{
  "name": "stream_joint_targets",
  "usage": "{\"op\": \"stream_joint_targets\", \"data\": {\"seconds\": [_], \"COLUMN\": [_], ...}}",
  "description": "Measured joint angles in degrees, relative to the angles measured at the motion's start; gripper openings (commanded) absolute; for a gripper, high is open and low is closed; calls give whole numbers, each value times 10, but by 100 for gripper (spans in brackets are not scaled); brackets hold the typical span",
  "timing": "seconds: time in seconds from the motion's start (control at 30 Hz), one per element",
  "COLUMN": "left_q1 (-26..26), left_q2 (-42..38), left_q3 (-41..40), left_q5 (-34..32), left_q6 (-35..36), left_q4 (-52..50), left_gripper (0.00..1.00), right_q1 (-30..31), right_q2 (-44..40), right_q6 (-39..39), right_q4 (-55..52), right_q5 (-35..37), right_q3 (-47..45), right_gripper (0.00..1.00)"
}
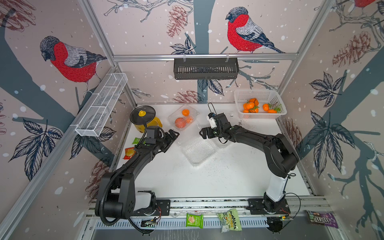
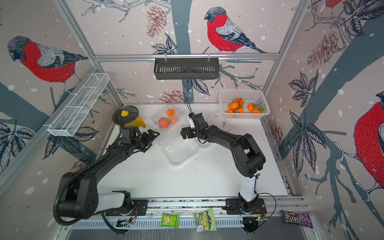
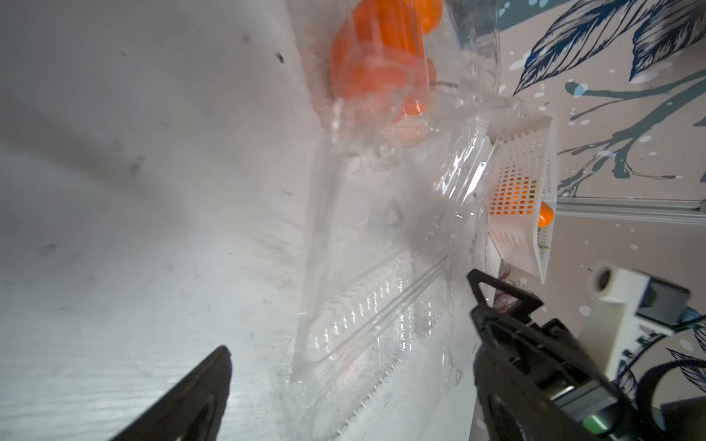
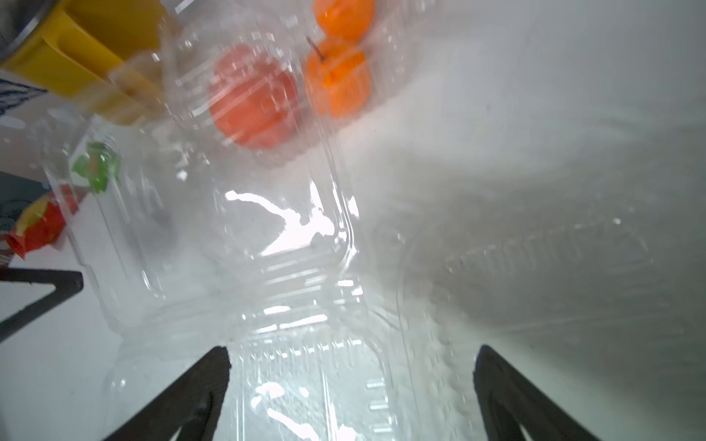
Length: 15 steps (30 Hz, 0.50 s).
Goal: Take oranges out of containers
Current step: Adjust the packing box at the center of the board.
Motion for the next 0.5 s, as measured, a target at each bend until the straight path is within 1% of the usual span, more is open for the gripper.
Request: {"op": "stream_joint_targets", "data": {"seconds": [0.07, 0.17, 0.33, 0.5], "left_q1": [-26, -47, -58, -90], "left_q2": [38, 80, 115, 141], "left_q3": [27, 48, 66, 105], "left_q5": [-3, -4, -9, -20], "left_q6": [-2, -10, -17, -18], "left_q4": [18, 46, 62, 67], "left_gripper": [97, 97, 97, 97], "right_q1": [-1, 3, 12, 15], "right_q2": [-14, -23, -45, -115], "right_q6": [1, 5, 33, 76], "right_q4": [0, 1, 7, 12], "right_q5": [5, 4, 4, 21], "right_q3": [-31, -56, -108, -193], "right_gripper": [100, 100, 100, 100]}}
